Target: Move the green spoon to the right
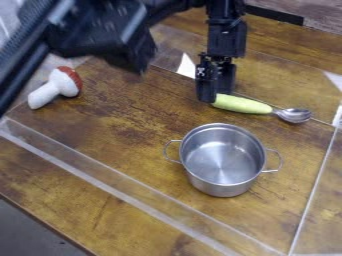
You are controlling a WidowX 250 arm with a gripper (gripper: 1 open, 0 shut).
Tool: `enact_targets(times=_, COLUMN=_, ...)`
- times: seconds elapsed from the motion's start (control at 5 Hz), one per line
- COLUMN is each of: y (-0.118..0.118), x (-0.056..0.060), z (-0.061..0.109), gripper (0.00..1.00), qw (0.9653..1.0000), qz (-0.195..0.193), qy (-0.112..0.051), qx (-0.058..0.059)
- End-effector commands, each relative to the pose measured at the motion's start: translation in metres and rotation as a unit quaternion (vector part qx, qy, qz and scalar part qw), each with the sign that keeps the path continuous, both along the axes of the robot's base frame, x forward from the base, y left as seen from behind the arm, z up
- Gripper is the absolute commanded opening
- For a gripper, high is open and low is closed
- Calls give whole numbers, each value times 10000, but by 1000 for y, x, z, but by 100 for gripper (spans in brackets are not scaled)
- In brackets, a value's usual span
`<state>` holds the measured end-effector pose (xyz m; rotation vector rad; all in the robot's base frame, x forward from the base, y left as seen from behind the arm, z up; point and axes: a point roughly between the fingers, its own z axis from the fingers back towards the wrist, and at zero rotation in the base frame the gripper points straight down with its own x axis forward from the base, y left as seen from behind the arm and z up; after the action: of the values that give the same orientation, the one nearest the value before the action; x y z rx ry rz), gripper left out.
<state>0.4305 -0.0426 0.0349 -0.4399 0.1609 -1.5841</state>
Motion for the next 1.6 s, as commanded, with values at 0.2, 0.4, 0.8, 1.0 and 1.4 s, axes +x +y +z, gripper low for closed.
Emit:
enact_targets(times=0.2, y=37, x=-8, z=36, gripper=100, qw=9971, qz=590, qy=-380, qx=297)
enact_targets(times=0.4, y=33, x=-13, z=33, gripper=100, qw=9967, qz=641, qy=-377, qx=322)
enact_targets(times=0.8, y=27, x=-19, z=33, gripper=0, qw=9953, qz=797, qy=-355, qx=409)
enact_targets(times=1.0, y=25, x=-21, z=34, gripper=0, qw=9942, qz=905, qy=-342, qx=460)
enact_targets(times=1.4, y=32, x=-6, z=60, gripper=0, qw=9919, qz=1039, qy=-278, qx=681)
